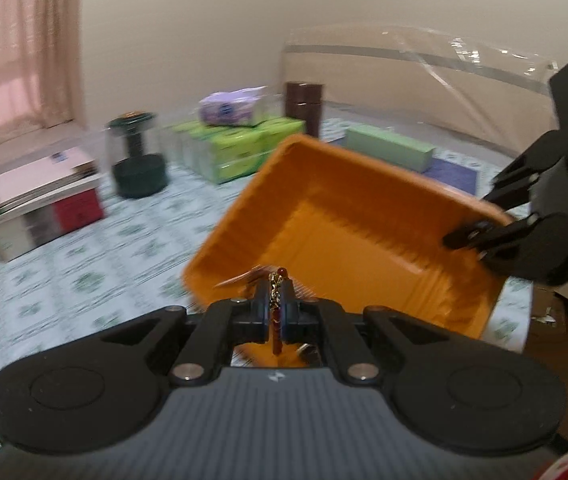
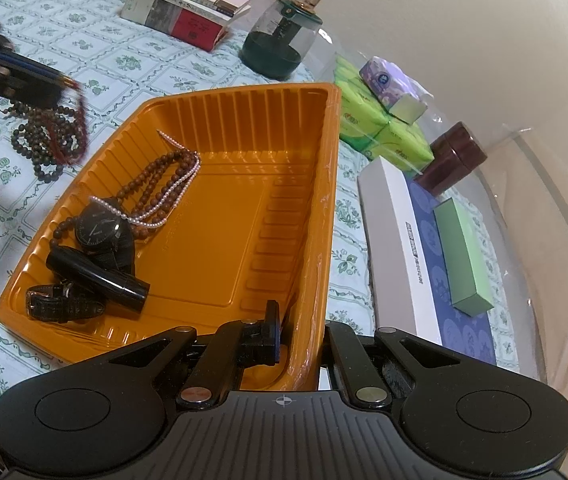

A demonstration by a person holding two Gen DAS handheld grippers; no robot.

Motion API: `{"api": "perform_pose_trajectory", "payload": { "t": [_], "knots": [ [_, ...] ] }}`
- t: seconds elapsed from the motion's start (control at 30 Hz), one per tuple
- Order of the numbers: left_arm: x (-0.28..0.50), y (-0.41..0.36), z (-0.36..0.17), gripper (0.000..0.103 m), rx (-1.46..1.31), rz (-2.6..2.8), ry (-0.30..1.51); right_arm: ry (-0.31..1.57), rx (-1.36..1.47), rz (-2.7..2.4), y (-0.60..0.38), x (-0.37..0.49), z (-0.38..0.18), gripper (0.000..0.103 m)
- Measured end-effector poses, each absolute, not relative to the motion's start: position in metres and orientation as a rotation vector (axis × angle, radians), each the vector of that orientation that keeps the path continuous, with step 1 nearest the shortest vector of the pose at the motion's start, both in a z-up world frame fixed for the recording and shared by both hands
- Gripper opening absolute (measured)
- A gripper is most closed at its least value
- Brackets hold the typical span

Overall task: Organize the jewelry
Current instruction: 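Lift the red bead bracelet and lower it into the orange tray, then open the left gripper over the tray and withdraw it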

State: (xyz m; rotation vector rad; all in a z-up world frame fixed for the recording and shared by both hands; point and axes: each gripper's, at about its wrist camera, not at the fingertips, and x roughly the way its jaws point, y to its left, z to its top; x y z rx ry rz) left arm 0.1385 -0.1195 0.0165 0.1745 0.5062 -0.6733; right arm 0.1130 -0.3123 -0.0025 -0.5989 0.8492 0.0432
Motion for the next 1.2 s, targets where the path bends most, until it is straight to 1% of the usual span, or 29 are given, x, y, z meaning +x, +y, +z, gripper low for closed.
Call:
{"api": "perform_pose_trajectory", "payload": {
  "t": [0.1,0.37,0.77,0.8,0.87,0.9,0.93,1.07,1.13,1.2],
  "knots": [
    [0.142,-0.142,0.018,0.004,0.184,-0.717,0.501,0.85,-0.595,0.044,-0.313,0.113,-0.003,0.005],
    [0.146,-0.172,0.01,0.004,0.205,-0.785,0.526,0.851,-0.586,0.048,-0.316,0.114,-0.003,0.005],
    [0.152,-0.184,-0.005,0.005,0.225,-0.809,0.567,0.854,-0.578,0.048,-0.318,0.115,-0.003,0.005],
    [0.152,-0.184,-0.005,0.006,0.228,-0.811,0.568,0.854,-0.578,0.048,-0.318,0.115,-0.003,0.005],
    [0.151,-0.184,-0.005,0.012,0.23,-0.815,0.57,0.853,-0.578,0.048,-0.318,0.115,-0.003,0.005],
    [0.15,-0.184,-0.005,0.021,0.231,-0.815,0.57,0.853,-0.578,0.048,-0.318,0.115,-0.003,0.005],
    [0.149,-0.182,-0.005,0.024,0.231,-0.811,0.565,0.853,-0.578,0.048,-0.318,0.115,-0.003,0.005],
    [0.146,-0.167,-0.003,0.024,0.222,-0.764,0.555,0.853,-0.578,0.048,-0.318,0.115,-0.003,0.005],
    [0.144,-0.153,-0.001,0.029,0.214,-0.731,0.55,0.851,-0.579,0.047,-0.319,0.115,-0.003,0.005],
    [0.14,-0.135,-0.002,0.031,0.209,-0.681,0.549,0.849,-0.579,0.047,-0.319,0.114,-0.003,0.005]
  ]
}}
